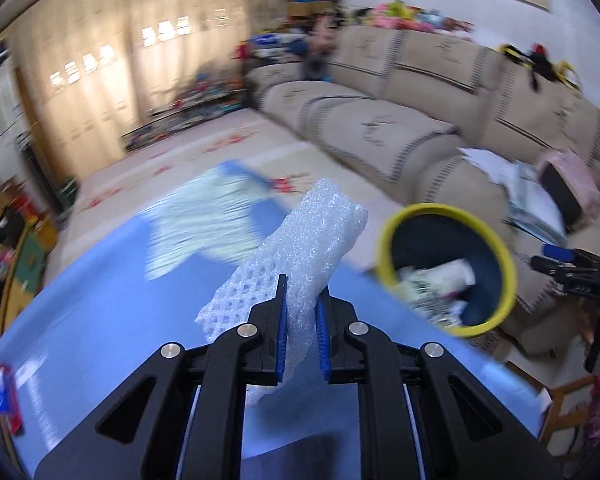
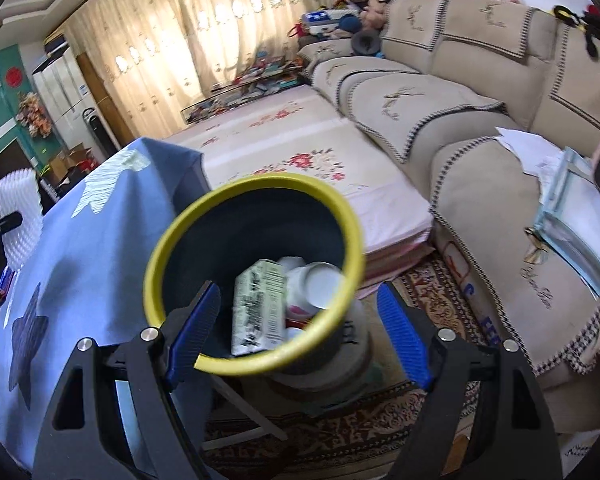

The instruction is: Collect trash

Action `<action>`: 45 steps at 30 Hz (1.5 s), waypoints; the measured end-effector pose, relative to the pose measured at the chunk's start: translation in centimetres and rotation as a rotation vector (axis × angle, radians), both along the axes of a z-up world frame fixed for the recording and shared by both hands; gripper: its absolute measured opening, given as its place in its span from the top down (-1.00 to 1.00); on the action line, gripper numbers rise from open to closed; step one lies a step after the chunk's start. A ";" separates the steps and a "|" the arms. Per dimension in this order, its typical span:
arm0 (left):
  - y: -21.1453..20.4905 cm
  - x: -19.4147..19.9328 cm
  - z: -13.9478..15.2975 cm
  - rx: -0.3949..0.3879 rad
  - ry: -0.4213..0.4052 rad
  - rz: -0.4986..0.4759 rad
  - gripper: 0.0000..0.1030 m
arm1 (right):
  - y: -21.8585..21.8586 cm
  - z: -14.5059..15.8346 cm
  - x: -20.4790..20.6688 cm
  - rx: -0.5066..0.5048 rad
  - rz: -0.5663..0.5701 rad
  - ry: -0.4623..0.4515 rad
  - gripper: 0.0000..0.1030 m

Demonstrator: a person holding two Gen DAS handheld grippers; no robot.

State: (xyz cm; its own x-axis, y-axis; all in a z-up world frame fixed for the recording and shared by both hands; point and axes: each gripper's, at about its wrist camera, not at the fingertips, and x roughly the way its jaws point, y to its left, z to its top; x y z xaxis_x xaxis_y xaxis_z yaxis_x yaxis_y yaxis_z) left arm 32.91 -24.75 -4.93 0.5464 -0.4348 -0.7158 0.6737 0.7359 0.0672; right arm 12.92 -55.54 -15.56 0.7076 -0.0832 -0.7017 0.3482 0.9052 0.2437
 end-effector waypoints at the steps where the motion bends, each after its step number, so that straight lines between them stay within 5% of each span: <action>1: -1.9 -0.4 -0.1 0.000 0.009 -0.030 0.75 | -0.6 -0.1 -0.6 0.002 -0.013 -0.001 -0.48; 8: -14.0 -2.1 -1.8 -0.012 0.108 -0.179 0.75 | -3.3 -0.8 -3.3 0.005 -0.066 -0.005 -0.48; 14: -21.4 -0.9 -5.5 0.016 0.245 -0.199 0.75 | -4.2 -1.0 -4.4 0.005 -0.073 -0.010 -0.48; 21: -23.5 1.4 -10.3 0.046 0.345 -0.127 0.70 | -4.2 -1.6 -4.5 0.025 -0.058 -0.005 -0.49; 24: -23.9 2.0 -11.9 0.046 0.369 -0.100 0.43 | -4.1 -1.7 -4.4 0.035 -0.054 -0.006 -0.49; 26: -23.6 2.3 -12.4 0.042 0.372 -0.071 -0.08 | -3.8 -1.6 -4.3 0.037 -0.050 -0.007 -0.49; 30: -21.4 1.4 -10.9 0.003 0.351 -0.033 -0.27 | -3.3 -1.2 -4.6 0.044 -0.039 -0.014 -0.51; 35: -14.2 -2.9 -5.2 -0.107 0.172 0.063 -0.88 | -1.6 -0.6 -5.4 0.031 0.002 -0.022 -0.56; 39: -7.0 -8.2 -1.1 -0.115 -0.027 0.150 -0.90 | 0.7 0.1 -6.0 0.008 0.044 -0.027 -0.61; 45: 5.3 -15.8 2.4 -0.127 -0.154 0.348 -0.91 | 5.1 2.8 -7.2 -0.047 0.117 -0.073 -0.86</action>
